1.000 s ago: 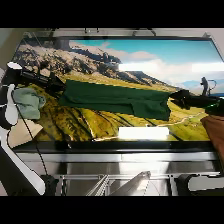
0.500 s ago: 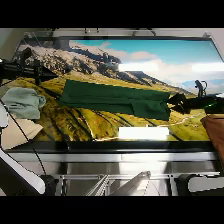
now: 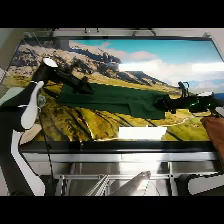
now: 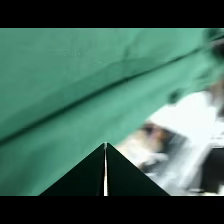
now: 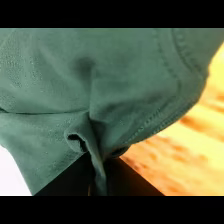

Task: Fold the shirts.

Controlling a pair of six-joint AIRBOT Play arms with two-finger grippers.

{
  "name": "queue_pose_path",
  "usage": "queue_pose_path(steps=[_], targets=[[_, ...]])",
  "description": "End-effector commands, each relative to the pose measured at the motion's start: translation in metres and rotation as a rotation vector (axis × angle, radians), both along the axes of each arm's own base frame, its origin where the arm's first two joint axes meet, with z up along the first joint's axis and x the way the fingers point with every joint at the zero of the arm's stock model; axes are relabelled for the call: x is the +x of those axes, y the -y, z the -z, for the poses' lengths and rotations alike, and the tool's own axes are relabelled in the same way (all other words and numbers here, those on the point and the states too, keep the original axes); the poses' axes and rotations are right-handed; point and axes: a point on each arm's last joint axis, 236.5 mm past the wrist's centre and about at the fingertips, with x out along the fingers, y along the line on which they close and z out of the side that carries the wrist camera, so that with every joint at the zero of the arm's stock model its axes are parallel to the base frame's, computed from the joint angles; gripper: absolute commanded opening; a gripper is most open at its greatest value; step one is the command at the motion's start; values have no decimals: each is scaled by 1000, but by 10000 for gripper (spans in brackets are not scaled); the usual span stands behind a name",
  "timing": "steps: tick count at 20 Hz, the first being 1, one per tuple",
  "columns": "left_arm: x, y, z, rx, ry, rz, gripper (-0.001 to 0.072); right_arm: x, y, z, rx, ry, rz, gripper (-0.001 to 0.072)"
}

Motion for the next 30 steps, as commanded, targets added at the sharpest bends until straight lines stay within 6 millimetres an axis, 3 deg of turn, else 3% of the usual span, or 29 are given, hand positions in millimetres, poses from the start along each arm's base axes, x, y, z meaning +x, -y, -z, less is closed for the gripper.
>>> queue_pose_path(steps=[1,4,9,13,16,18,21,26,28,30], targets=[[-19,45,52,193,99,112,-8,3,-11,-14,64,8,1,19],[-23,73,61,246,185,167,-8,2,-10,-23,87,11,-12,19],[-39,92,62,254,170,201,-8,12,-1,-69,148,68,-46,18],[-59,105,62,255,145,257,-8,30,7,-133,176,153,-92,19],[-63,112,62,254,149,269,-8,31,-2,-193,222,247,-144,18],[-63,112,62,253,149,270,-8,29,-12,-221,249,302,-150,19],[-63,112,62,253,149,271,-7,19,-33,-228,262,293,-205,18],[-66,114,59,241,137,273,-7,8,-87,-228,274,288,-305,19],[-71,121,36,168,108,277,-8,2,-104,-232,297,281,-332,19],[-62,123,-15,57,150,280,-7,-3,-118,-234,314,278,-355,19]])
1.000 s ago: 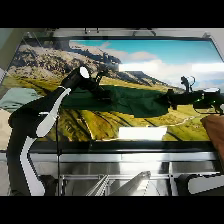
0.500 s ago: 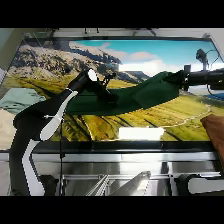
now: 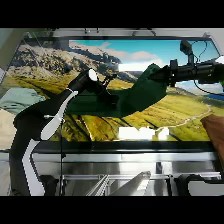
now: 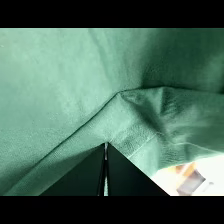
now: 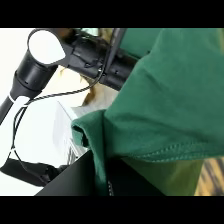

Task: Fold the shirts.

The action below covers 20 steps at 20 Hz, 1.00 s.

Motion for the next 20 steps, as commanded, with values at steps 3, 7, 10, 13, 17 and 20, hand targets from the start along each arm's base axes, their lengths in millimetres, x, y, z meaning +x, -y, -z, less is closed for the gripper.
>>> queue_pose_path(steps=[3,7,10,13,17,20], targets=[[27,-17,-135,-257,103,-29,13,-9,-44,-4,15,-13,-45,19],[54,-103,-193,-276,224,-186,13,-3,-81,-1,-2,1,-15,19],[56,-168,-223,-374,262,-314,21,10,-114,1,-28,58,44,18],[54,-215,-267,-645,298,-417,21,23,-157,4,-39,115,72,18],[46,-279,-279,-833,303,-553,21,28,-246,32,-40,158,9,18],[43,-304,-250,-842,261,-661,21,14,-325,81,-38,173,-98,306]])
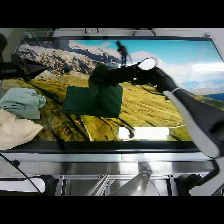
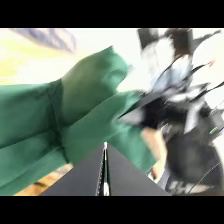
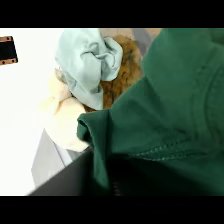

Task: Fold the shirts.

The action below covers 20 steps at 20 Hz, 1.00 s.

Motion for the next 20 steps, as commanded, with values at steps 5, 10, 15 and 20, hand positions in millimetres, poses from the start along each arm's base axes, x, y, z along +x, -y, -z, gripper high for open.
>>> queue_pose_path(steps=[5,10,15,20], targets=[[-10,-22,0,-289,10,-105,21,-26,-91,29,90,20,-187,159],[-16,-19,-3,-335,30,-86,21,-28,-19,-8,81,-48,-308,87],[-22,-17,-12,-365,45,-61,21,-8,93,52,-322,-221,-216,87],[-22,-17,-12,-356,65,-58,20,18,182,128,-790,-357,107,613]])
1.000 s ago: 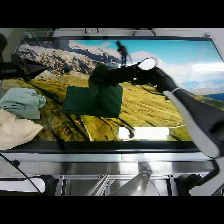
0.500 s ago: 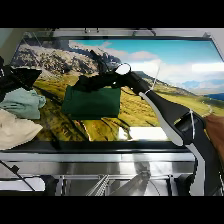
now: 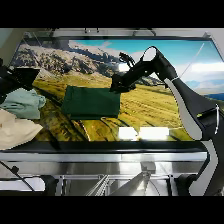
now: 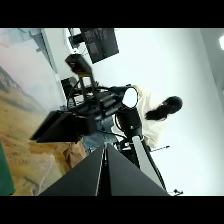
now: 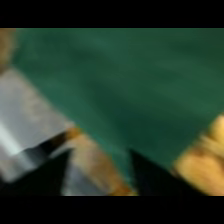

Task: Fold the shirts.

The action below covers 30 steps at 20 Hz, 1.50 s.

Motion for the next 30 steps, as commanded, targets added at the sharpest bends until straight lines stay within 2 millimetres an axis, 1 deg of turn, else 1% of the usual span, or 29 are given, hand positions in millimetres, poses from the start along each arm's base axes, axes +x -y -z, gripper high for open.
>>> queue_pose_path(steps=[1,3,5,6,9,10,12,13,14,15,16,18,19,20,22,24,25,26,27,29,30], targets=[[-1,0,-1,5,17,1,21,16,54,45,-278,-39,200,694],[0,3,0,15,35,1,21,14,51,64,-284,-92,243,694],[0,7,0,16,39,12,20,9,39,82,-248,-157,247,694],[0,8,0,20,45,13,21,5,28,87,-201,-197,245,694],[-1,11,-1,22,55,23,21,-5,-12,92,-30,-278,203,683],[-2,11,-1,21,54,24,21,-9,-24,92,20,-296,184,614],[-3,12,-2,19,56,30,21,-14,-52,83,147,-322,156,424],[-4,12,-2,17,57,35,21,-13,-64,74,221,-320,142,271],[-5,12,-2,16,58,37,21,-11,-73,62,288,-298,123,45],[-5,13,-2,15,58,38,21,-8,-78,50,334,-278,110,20],[-6,13,-3,13,59,43,20,-5,-80,38,364,-253,102,20],[-7,13,-3,11,61,48,21,3,-74,6,391,-174,87,19],[-7,13,-4,10,61,50,21,5,-66,-17,403,-136,76,19],[-8,14,-4,9,61,53,21,7,-53,-37,397,-100,64,18],[-11,15,-5,4,65,66,21,14,-9,-80,355,-19,77,18],[-13,15,-6,3,66,72,21,26,53,-127,290,73,168,18],[-13,15,-6,2,67,74,21,30,91,-149,252,121,235,18],[-13,15,-6,1,67,75,21,34,129,-168,213,161,308,19],[-13,15,-6,2,67,74,21,33,172,-183,175,178,400,19],[-13,15,-6,1,67,75,21,24,249,-202,131,178,544,20],[-13,15,-6,2,67,74,21,19,284,-204,120,161,614,19]])
